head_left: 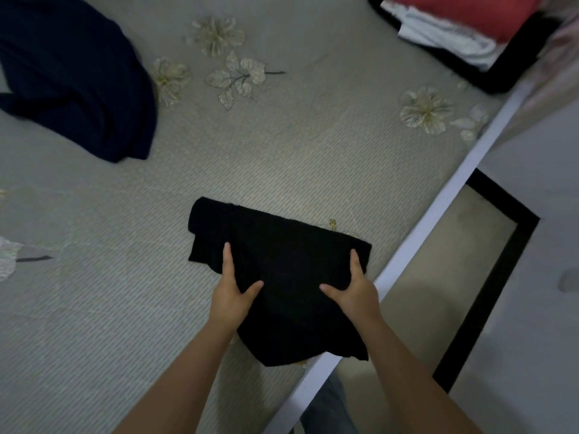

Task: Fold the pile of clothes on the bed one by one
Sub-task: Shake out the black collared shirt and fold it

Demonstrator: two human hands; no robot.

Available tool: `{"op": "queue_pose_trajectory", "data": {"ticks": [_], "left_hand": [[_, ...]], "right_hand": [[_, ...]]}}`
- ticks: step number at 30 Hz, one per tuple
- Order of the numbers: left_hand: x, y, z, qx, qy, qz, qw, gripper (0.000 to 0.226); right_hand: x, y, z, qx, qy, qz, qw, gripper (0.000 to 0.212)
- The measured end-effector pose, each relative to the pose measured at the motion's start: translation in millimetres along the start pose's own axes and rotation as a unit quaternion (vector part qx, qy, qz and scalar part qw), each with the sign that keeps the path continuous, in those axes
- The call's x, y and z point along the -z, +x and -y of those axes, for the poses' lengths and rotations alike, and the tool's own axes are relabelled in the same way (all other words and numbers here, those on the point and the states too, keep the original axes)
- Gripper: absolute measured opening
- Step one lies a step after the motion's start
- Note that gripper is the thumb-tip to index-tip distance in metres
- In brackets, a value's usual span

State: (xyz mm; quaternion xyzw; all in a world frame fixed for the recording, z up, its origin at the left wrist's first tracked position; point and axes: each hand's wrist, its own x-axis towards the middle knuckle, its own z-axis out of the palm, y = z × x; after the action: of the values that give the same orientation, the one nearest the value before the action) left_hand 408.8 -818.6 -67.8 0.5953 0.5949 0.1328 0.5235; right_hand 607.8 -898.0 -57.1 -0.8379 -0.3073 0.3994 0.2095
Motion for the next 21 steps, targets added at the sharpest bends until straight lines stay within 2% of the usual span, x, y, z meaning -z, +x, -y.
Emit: {"op": "queue_pose_trajectory", "data": {"ticks": [4, 12, 18, 21], "left_hand": [[2, 3, -25, -0.006, 0.048, 0.016, 0.999, 0.094], [-2, 49, -122, -0.039, 0.15, -0.037, 0.987, 0.091], [-64, 98, -211, -0.062, 0.168, -0.068, 0.981, 0.09], [-113, 127, -266, -0.061, 0.186, -0.052, 0.979, 0.091]], "right_hand": [[26, -3, 15, 0.018, -0.055, -0.025, 0.998, 0.099], [96, 45, 61, 0.083, -0.086, -0.07, 0.99, 0.099], [189, 114, 54, 0.095, -0.048, -0.085, 0.991, 0.098], [257, 155, 41, 0.088, -0.046, -0.079, 0.992, 0.1]]}}
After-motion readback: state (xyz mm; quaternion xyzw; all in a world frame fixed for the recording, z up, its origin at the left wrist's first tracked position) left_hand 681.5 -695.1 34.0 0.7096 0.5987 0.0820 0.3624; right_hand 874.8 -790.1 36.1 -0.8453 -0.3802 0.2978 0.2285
